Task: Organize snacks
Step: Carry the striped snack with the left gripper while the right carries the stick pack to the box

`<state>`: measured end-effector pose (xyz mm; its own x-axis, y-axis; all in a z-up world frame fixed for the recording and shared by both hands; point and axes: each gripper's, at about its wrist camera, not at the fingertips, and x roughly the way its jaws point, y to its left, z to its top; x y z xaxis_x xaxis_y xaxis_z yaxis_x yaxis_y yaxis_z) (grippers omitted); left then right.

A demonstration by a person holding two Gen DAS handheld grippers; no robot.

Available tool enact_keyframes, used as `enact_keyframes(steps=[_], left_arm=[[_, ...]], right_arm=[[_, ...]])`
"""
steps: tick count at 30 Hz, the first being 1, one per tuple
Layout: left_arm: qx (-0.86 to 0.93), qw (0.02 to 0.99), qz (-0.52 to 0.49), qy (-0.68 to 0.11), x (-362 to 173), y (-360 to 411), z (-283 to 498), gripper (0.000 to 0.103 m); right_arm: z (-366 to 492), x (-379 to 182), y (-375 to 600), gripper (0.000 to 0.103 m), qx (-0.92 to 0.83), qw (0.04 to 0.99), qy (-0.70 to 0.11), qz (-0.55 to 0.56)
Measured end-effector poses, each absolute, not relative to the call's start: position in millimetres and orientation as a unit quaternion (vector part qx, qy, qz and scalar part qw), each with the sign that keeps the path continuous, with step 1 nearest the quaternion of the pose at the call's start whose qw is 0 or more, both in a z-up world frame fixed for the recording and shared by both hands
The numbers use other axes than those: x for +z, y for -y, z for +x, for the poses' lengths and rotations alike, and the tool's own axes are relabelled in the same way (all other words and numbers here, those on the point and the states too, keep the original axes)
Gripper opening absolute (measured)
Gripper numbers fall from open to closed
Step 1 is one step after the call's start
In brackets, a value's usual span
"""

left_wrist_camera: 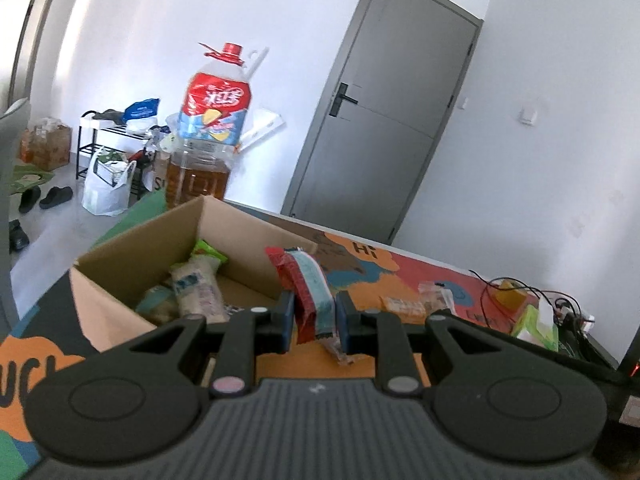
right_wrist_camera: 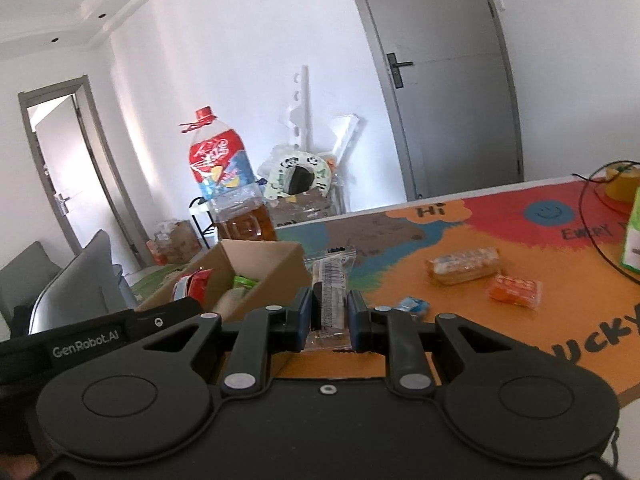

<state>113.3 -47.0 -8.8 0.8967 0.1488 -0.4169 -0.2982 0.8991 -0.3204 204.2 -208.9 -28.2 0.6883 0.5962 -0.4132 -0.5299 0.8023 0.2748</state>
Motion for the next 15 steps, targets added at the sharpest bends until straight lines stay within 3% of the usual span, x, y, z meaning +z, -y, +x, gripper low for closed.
enact_keyframes(steps=[15], left_arm=[[0.157, 0.943, -0.218, -0.195, -7.6, -13.2, 107.5, 0.021]], right_arm=[[202.2, -22.4, 174.9, 0.021, 0.329, 0.910, -0.248, 0.054]])
